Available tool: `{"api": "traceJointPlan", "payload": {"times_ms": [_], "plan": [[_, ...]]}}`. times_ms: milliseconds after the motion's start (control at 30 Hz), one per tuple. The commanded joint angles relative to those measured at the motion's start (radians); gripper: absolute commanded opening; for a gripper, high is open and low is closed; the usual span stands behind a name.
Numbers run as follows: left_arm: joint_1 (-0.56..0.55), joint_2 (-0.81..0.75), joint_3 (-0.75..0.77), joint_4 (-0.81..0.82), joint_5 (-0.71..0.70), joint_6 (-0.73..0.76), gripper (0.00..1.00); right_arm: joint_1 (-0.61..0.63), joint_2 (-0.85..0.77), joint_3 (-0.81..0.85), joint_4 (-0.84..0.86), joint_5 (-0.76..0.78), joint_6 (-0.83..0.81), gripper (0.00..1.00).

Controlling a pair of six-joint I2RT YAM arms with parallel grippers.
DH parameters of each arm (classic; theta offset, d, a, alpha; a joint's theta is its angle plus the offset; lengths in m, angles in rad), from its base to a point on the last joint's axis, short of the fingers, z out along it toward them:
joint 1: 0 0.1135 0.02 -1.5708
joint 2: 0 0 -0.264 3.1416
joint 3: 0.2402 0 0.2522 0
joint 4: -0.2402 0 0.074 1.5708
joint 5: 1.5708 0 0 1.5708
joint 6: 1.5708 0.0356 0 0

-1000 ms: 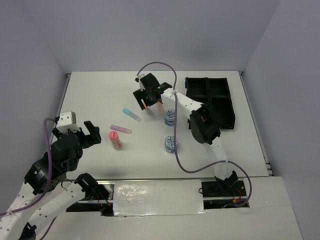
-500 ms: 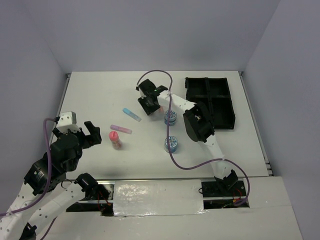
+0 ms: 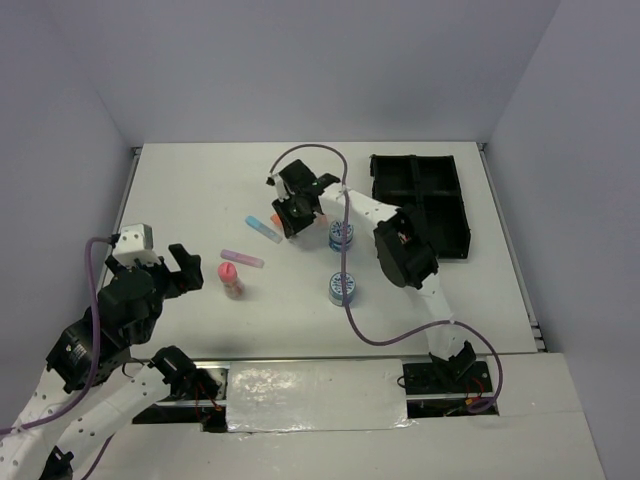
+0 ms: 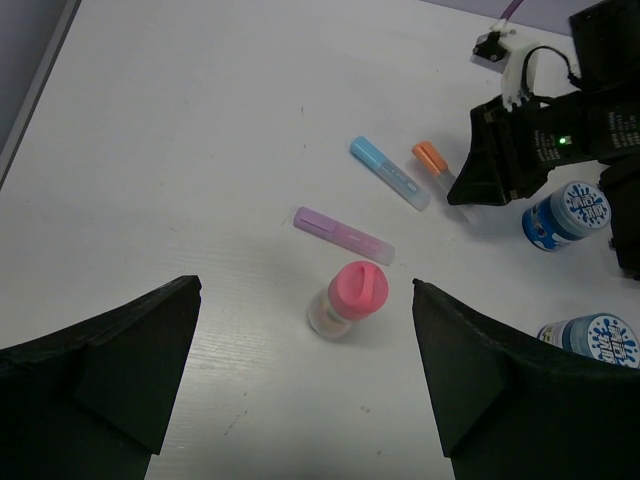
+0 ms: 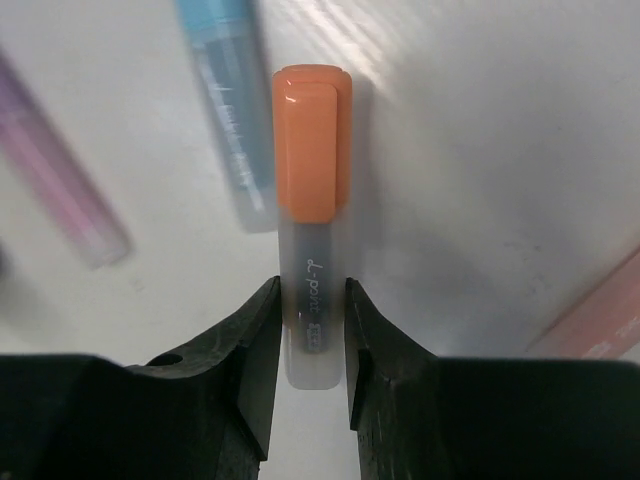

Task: Sort the stationery into containers
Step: Pick up the pen from the center of the board, then place the pen in the storage box.

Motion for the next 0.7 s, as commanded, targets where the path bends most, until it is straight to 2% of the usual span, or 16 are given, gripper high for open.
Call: {"api": "traceJointPlan", "payload": {"times_ms": [0, 200, 300, 433, 500, 667], "plan": [[0.004, -0.016, 0.014, 0.048, -0.001, 0.017, 0.99, 0.007, -0.211, -0.043, 0.132, -0.133, 0.049, 0.0], [0.004, -0.019, 0.015, 0.045, -0.002, 0.014, 0.99, -0.076, -0.428, -0.103, 0.189, -0.15, 0.048, 0.0], [0.006, -0.03, 0.014, 0.045, -0.005, 0.012, 0.99, -0.209, -0.471, -0.116, 0.169, -0.1, 0.029, 0.0], [0.006, -0.042, 0.011, 0.052, 0.0, 0.017, 0.99, -0.361, -0.442, -0.096, 0.128, 0.098, -0.007, 0.0], [0.004, -0.044, 0.009, 0.052, 0.003, 0.018, 0.99, -0.395, -0.4, -0.068, 0.105, 0.21, -0.024, 0.0], [0.006, -0.038, 0.008, 0.057, 0.009, 0.025, 0.99, -0.481, -0.327, -0.076, 0.143, 0.285, -0.041, 0.0]]}}
